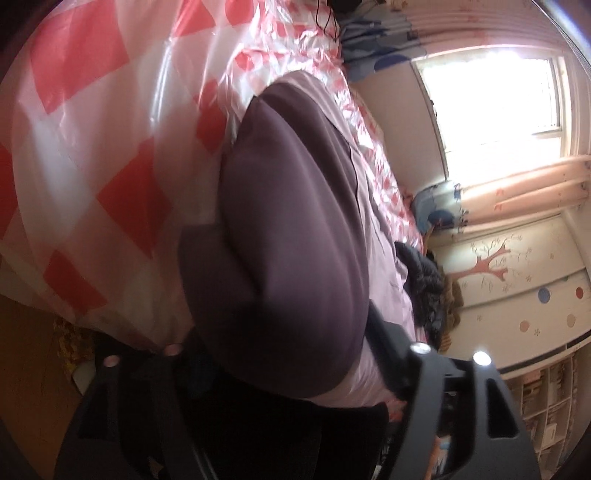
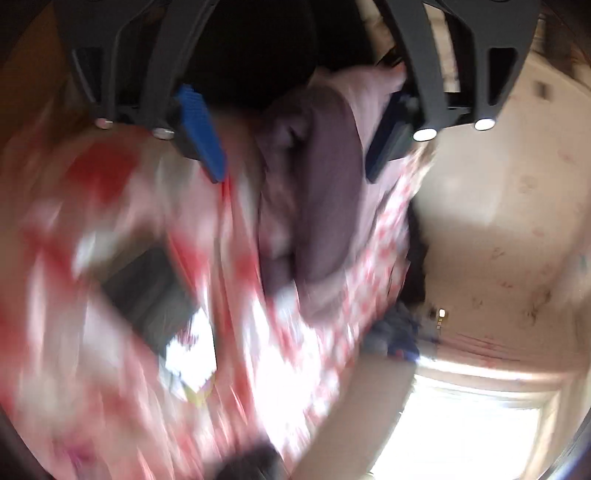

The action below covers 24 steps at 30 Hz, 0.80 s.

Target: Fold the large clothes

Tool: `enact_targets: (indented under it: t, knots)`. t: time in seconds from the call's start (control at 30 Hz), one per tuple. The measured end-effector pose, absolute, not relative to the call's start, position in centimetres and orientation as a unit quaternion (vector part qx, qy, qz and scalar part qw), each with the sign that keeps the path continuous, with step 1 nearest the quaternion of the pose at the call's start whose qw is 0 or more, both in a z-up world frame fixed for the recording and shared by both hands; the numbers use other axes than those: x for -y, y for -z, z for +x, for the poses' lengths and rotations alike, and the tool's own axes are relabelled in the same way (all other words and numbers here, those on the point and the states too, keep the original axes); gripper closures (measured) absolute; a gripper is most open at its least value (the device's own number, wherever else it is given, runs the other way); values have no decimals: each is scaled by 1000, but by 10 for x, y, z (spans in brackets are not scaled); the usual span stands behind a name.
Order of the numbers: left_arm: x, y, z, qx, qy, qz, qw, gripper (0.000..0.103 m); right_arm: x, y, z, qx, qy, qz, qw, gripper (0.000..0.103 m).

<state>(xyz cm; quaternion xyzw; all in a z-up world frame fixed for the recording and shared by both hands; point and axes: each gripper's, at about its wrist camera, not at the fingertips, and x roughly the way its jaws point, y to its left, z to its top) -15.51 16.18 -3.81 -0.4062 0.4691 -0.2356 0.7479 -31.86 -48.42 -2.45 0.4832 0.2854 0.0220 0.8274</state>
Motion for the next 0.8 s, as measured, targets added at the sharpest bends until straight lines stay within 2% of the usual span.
enact_targets:
  t: [0.07, 0.23, 0.4, 0.53, 0.57, 0.67, 0.8]
  knots:
    - [-160, 41, -147, -470, 233, -411, 746, 29, 466, -16, -303, -269, -30, 419, 867, 7]
    - [-145, 45, -133, -468, 220, -414, 749, 23, 362, -78, -194, -314, -97, 225, 917, 7]
    - [-142, 55, -127, -460, 199, -448, 740, 23, 271, -49, -83, -382, -87, 90, 916, 7]
    - [-141, 56, -124, -444, 200, -453, 747, 23, 222, 45, -28, -481, -51, 5, 875, 6]
    - [-138, 55, -123, -440, 211, -450, 748, 23, 216, 60, -24, -485, -50, -12, 873, 6]
    - [-135, 52, -120, -443, 207, -440, 753, 23, 219, 52, -27, -486, -42, 3, 873, 6]
    - [-137, 53, -118, -442, 209, -437, 755, 23, 202, 13, -73, -434, -72, 0, 898, 6]
